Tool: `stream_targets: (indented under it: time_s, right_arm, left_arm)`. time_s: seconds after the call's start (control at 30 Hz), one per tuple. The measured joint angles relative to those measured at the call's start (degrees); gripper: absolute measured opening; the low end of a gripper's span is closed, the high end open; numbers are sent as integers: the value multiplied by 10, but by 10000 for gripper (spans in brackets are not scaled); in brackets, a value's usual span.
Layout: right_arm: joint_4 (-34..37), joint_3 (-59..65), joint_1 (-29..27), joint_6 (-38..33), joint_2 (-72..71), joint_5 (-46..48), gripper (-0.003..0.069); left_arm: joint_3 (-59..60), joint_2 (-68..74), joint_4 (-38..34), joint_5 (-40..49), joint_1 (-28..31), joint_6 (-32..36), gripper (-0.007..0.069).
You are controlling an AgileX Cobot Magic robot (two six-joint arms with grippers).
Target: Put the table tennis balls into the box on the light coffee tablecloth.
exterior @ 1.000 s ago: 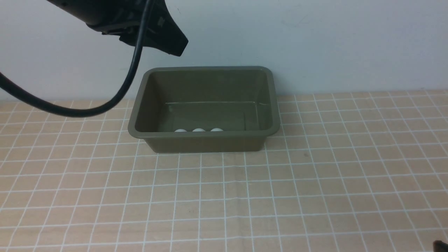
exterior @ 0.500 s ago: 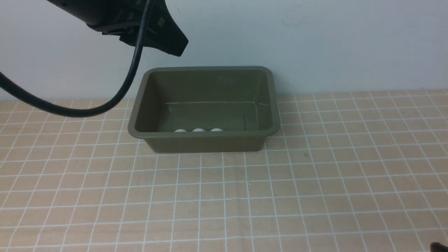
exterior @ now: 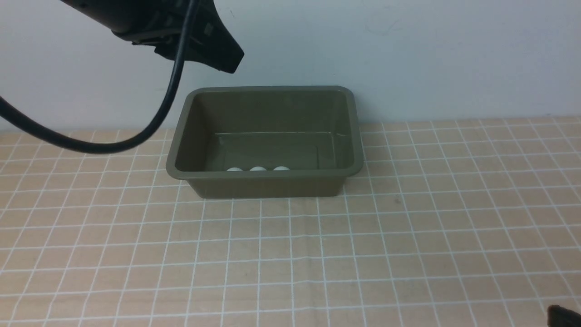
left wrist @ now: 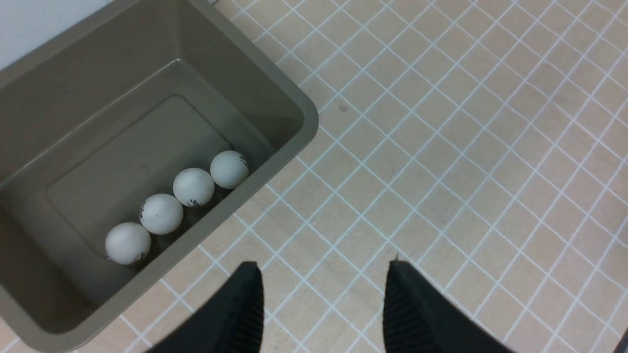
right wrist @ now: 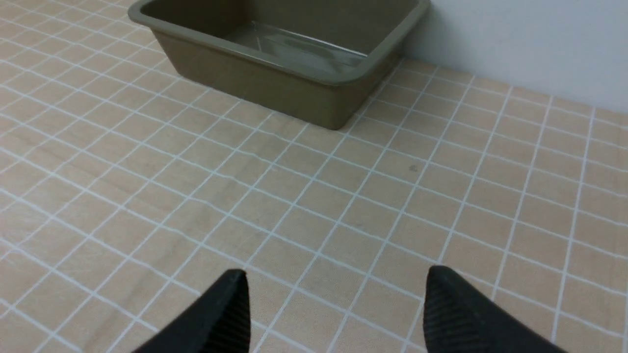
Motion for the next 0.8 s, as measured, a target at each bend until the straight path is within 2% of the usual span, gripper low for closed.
stream_targets:
  time_s: [0.8]
  right_arm:
    - [0,0,1,0,-69,5,438]
  left_arm:
    - [0,0,-8,0,0,1,277]
